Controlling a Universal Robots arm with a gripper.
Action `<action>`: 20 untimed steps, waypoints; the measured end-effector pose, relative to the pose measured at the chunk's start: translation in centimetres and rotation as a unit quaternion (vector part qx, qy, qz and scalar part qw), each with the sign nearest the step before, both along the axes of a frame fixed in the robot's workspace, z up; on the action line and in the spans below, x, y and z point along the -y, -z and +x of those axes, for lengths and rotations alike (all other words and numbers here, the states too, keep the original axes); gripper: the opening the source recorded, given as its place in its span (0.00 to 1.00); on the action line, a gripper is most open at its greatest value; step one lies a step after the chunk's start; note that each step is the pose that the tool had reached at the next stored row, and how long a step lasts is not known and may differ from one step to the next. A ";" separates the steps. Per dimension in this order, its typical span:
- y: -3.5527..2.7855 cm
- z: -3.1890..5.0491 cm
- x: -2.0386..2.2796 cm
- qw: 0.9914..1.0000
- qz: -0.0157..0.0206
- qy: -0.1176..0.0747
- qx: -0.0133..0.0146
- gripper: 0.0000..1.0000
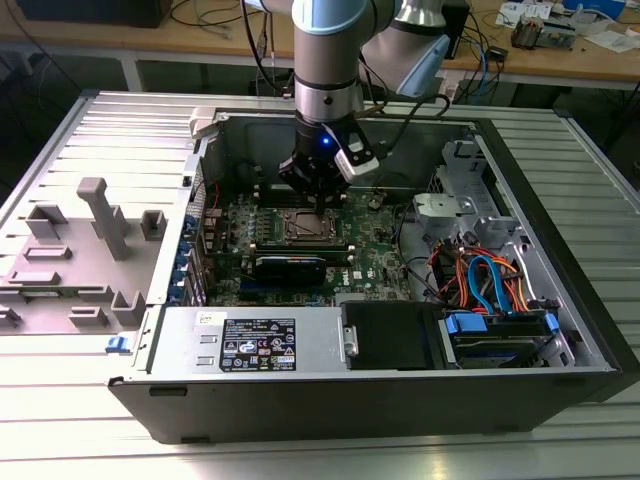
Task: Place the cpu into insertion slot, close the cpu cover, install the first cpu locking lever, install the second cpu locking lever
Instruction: 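Install the second cpu locking lever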
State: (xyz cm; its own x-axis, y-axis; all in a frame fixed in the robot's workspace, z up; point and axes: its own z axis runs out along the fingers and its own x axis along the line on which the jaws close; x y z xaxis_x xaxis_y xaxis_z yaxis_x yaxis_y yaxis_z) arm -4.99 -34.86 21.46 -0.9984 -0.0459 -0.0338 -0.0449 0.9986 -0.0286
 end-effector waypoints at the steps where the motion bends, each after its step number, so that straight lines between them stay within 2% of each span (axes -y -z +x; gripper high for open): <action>1: 0.00 0.00 0.00 1.000 0.000 0.000 0.000 0.11; 16: -0.01 0.00 0.03 1.000 0.000 0.000 0.000 0.11; 20: -0.01 0.00 0.38 1.000 0.000 0.000 0.000 0.11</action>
State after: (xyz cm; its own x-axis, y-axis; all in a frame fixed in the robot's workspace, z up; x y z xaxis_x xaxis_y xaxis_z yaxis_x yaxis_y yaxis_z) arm -5.00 -35.24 21.47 -0.9984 -0.0459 -0.0338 -0.0449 0.9986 -0.0287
